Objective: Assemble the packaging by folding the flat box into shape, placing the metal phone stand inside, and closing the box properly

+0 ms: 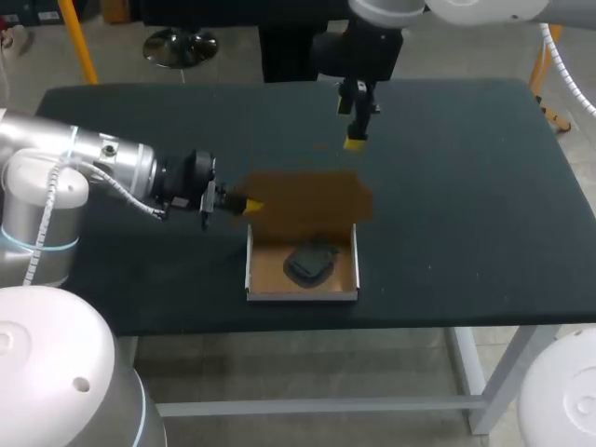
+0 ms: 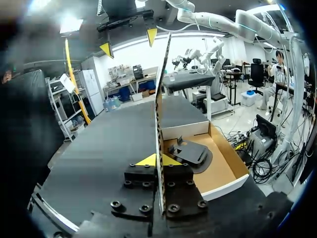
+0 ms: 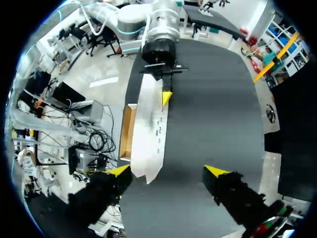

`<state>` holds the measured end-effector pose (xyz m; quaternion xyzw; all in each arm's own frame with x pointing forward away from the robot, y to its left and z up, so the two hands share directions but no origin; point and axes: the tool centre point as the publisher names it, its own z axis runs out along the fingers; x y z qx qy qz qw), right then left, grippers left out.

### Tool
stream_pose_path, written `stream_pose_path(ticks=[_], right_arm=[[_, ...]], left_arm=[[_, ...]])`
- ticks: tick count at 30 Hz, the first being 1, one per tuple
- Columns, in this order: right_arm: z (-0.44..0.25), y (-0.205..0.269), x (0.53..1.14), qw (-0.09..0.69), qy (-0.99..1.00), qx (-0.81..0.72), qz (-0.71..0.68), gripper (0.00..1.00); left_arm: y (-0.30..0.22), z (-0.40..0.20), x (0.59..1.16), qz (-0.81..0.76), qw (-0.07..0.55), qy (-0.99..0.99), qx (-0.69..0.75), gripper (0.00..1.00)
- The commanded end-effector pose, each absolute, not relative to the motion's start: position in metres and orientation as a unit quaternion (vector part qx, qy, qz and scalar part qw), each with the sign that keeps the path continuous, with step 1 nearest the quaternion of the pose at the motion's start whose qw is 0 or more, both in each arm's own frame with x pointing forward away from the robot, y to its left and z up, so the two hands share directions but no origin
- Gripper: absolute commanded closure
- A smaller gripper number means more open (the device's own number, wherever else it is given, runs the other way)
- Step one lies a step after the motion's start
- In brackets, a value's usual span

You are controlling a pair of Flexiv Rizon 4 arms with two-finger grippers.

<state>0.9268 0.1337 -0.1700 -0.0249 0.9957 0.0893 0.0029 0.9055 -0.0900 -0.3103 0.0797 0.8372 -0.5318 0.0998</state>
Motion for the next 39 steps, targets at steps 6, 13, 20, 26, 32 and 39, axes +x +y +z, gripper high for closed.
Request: stream_pose_path(ticks=[6, 13, 20, 26, 32, 39], right_arm=[[-0.161, 0.150, 0.932, 0.011, 0.998, -0.015, 0.065, 0.00], [-0.164, 0.161, 0.935, 0.018, 0.998, -0.026, 0.055, 0.42], [-0.176, 0.172, 0.938, 0.022, 0.998, -0.030, 0.046, 0.56], [-0.184, 0.178, 0.936, 0.021, 0.998, -0.033, 0.039, 0.56], [-0.196, 0.180, 0.928, 0.012, 0.999, -0.037, 0.038, 0.56], [-0.202, 0.183, 0.916, 0.008, 0.998, -0.044, 0.034, 0.55]], left_arm=[[-0.089, -0.310, 0.908, -0.533, 0.097, 0.836, 0.082, 1.00], [-0.089, -0.310, 0.908, -0.533, 0.097, 0.836, 0.082, 1.00], [-0.089, -0.310, 0.908, -0.533, 0.097, 0.836, 0.082, 1.00], [-0.089, -0.310, 0.908, -0.533, 0.097, 0.836, 0.082, 1.00], [-0.089, -0.310, 0.908, -0.533, 0.097, 0.836, 0.082, 1.00], [-0.089, -0.310, 0.908, -0.533, 0.097, 0.836, 0.082, 1.00]])
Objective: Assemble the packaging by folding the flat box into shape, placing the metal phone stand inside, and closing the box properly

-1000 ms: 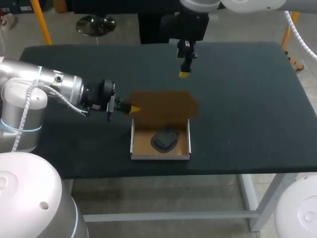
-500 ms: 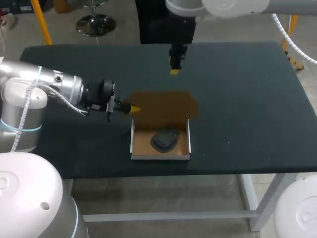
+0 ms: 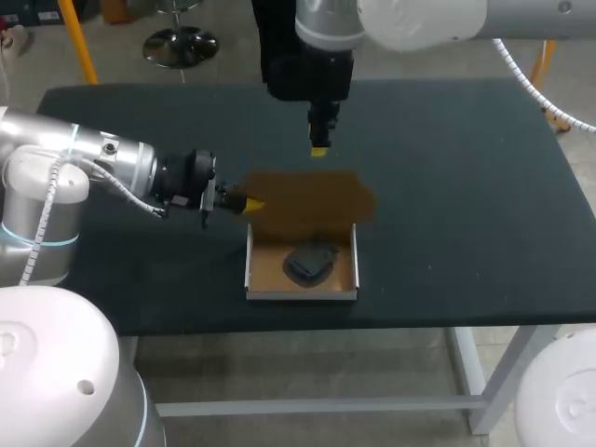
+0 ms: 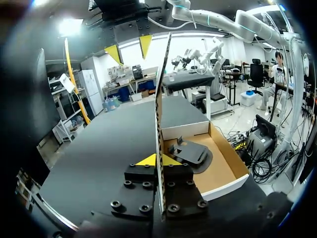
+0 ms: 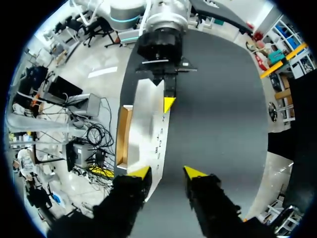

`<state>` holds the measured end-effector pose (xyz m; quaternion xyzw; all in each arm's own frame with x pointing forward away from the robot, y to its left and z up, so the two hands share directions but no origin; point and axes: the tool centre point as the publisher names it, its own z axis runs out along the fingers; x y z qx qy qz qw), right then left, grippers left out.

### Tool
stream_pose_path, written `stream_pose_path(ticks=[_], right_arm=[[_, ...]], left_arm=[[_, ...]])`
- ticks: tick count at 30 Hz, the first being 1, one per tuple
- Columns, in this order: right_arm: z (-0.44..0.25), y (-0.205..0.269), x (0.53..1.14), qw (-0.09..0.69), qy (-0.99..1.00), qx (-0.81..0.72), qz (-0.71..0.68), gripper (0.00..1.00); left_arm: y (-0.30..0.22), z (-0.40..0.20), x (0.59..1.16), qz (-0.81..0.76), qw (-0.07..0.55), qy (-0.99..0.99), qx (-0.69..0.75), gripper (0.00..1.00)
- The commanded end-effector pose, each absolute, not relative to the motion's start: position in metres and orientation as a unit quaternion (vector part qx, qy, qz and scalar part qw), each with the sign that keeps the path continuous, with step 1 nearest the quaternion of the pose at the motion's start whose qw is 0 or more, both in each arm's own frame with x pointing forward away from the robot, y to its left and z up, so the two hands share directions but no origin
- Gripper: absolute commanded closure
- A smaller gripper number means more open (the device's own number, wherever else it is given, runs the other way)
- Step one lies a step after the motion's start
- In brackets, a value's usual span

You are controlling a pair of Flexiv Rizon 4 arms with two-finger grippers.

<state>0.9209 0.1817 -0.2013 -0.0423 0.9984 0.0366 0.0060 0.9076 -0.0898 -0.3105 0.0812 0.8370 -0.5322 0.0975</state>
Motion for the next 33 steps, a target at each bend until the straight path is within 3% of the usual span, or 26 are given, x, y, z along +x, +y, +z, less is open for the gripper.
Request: stream_pose_path(ticks=[1, 33], right_arm=[[-0.203, 0.183, 0.914, 0.007, 0.998, -0.044, 0.034, 0.55], [-0.222, 0.196, 0.884, 0.010, 0.998, -0.052, 0.029, 0.54]], left_arm=[[-0.089, -0.310, 0.908, -0.533, 0.097, 0.836, 0.082, 1.00], [-0.089, -0.310, 0.908, -0.533, 0.097, 0.836, 0.082, 1.00]])
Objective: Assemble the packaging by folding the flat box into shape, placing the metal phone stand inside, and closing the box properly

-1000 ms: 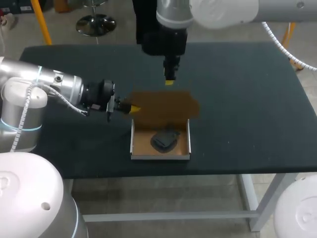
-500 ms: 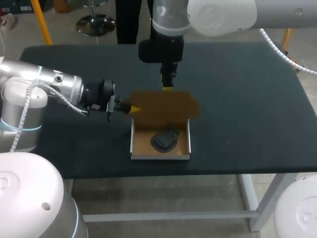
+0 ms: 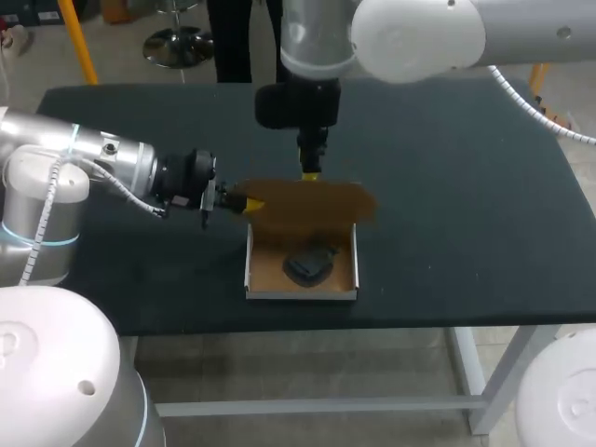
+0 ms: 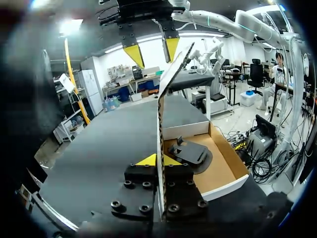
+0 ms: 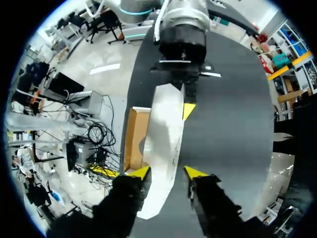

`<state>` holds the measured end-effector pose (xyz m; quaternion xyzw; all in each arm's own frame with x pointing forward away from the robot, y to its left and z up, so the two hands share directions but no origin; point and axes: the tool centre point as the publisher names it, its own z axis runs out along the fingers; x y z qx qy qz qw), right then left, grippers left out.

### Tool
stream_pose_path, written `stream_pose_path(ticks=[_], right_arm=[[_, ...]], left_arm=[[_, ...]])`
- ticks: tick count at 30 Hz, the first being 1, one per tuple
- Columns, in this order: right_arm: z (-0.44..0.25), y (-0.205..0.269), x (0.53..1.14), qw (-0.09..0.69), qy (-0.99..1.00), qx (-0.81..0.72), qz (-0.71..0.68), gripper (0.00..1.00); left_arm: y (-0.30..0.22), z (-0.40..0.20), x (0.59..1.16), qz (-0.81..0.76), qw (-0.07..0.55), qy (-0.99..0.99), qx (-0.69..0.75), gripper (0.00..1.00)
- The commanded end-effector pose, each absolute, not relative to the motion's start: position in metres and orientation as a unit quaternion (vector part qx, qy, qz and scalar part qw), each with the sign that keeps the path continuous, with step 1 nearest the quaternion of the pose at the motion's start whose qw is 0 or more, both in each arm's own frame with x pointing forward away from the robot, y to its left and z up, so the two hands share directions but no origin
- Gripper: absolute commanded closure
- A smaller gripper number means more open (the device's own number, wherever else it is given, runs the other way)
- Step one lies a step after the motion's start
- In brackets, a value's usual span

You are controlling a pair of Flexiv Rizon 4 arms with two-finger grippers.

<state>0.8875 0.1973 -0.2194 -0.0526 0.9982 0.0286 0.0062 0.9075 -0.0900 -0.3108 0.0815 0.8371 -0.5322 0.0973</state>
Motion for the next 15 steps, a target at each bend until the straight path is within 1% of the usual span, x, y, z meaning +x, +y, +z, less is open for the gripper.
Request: stream_pose_path(ticks=[1, 8, 15], right_arm=[[-0.2227, 0.1966, 0.8831, 0.010, 0.998, -0.051, 0.029, 0.54], [-0.2253, 0.1985, 0.8792, 0.013, 0.998, -0.049, 0.029, 0.53], [-0.2291, 0.2014, 0.8773, 0.019, 0.998, -0.045, 0.027, 0.48]], left_arm=[[-0.0891, -0.3105, 0.9081, -0.533, 0.097, 0.836, 0.082, 1.00], [-0.0891, -0.3105, 0.9081, -0.533, 0.097, 0.836, 0.082, 1.00], [-0.0891, -0.3105, 0.9081, -0.533, 0.097, 0.836, 0.082, 1.00]])
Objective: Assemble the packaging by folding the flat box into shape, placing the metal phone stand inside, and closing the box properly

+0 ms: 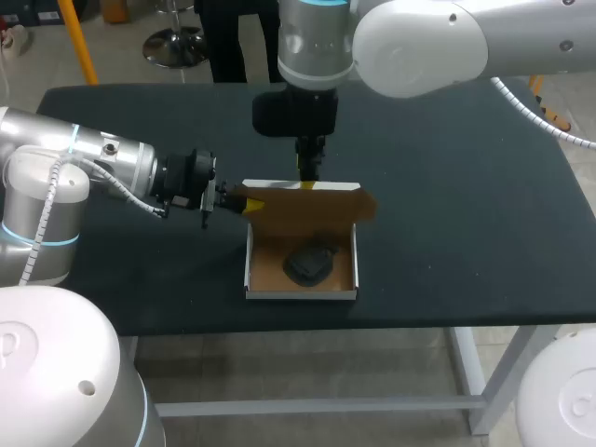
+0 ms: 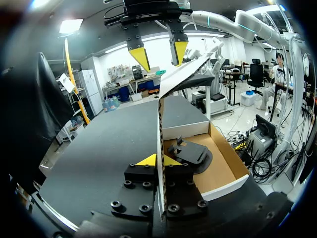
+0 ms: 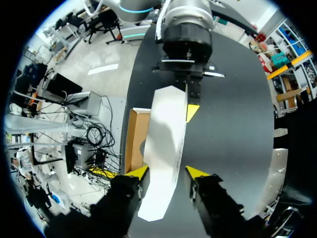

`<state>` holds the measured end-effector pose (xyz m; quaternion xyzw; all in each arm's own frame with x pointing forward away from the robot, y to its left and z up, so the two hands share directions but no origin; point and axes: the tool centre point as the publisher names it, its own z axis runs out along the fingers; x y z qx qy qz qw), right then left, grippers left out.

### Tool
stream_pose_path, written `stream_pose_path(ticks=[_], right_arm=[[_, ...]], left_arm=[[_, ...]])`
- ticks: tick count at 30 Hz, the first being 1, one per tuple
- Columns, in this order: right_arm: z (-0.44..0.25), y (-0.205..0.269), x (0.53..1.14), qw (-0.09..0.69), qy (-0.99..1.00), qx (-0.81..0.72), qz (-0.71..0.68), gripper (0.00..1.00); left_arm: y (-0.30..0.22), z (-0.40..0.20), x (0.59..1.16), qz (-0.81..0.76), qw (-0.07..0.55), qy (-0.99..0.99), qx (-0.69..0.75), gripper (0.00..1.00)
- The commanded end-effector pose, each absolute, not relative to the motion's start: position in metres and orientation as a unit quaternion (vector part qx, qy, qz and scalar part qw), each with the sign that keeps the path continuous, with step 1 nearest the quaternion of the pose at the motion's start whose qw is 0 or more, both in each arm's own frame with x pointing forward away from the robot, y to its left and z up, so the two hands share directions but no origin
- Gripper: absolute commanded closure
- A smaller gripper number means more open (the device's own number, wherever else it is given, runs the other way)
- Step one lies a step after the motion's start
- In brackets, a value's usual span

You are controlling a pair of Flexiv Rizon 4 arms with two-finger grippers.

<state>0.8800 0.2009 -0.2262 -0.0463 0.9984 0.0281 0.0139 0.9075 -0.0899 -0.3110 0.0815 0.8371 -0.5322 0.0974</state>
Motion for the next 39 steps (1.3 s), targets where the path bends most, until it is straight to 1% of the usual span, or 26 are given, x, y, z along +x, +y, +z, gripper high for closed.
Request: stream_pose_path(ticks=[1, 4, 6, 10, 13, 25, 32, 39], right_arm=[[-0.230, 0.202, 0.878, 0.019, 0.998, -0.045, 0.026, 0.47], [-0.231, 0.202, 0.878, 0.020, 0.999, -0.043, 0.025, 0.46], [-0.232, 0.202, 0.878, 0.021, 0.999, -0.041, 0.025, 0.44], [-0.234, 0.203, 0.878, 0.022, 0.999, -0.039, 0.027, 0.45], [-0.234, 0.203, 0.878, 0.022, 0.999, -0.039, 0.029, 0.47], [-0.241, 0.202, 0.885, 0.003, 0.998, -0.041, 0.038, 0.47], [-0.245, 0.203, 0.888, -0.004, 0.998, -0.041, 0.037, 0.44], [-0.249, 0.204, 0.890, -0.010, 0.998, -0.043, 0.035, 0.46]], left_arm=[[-0.089, -0.310, 0.908, -0.533, 0.097, 0.836, 0.082, 1.00], [-0.089, -0.310, 0.908, -0.533, 0.097, 0.836, 0.082, 1.00], [-0.089, -0.310, 0.908, -0.533, 0.097, 0.836, 0.082, 1.00], [-0.089, -0.310, 0.908, -0.533, 0.097, 0.836, 0.082, 1.00], [-0.089, -0.310, 0.908, -0.533, 0.097, 0.836, 0.082, 1.00], [-0.089, -0.310, 0.908, -0.533, 0.097, 0.836, 0.082, 1.00], [-0.089, -0.310, 0.908, -0.533, 0.097, 0.836, 0.082, 1.00], [-0.089, -0.310, 0.908, -0.533, 0.097, 0.836, 0.082, 1.00]])
